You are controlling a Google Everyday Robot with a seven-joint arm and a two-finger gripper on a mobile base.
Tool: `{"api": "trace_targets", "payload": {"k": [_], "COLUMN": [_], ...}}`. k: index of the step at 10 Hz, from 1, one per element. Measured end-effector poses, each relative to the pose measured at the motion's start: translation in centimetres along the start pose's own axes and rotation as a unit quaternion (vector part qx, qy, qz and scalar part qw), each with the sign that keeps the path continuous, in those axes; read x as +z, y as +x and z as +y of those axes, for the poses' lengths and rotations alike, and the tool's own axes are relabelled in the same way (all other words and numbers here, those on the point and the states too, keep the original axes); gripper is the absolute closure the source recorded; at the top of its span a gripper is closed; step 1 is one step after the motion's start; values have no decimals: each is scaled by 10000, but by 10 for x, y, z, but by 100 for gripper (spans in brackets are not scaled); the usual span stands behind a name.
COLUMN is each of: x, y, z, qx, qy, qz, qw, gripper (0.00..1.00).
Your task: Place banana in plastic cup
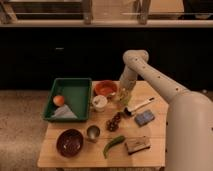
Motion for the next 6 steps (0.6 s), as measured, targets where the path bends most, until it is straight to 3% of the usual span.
{"api": "trace_targets", "payload": {"k": [2,6], "x": [-1,-3], "y": [0,1], "z": [-2,-4], "qx": [-9,-27], "qy": [-26,-48], "qz": [-1,25], "qw": [10000,10000], "gripper": [20,20]}}
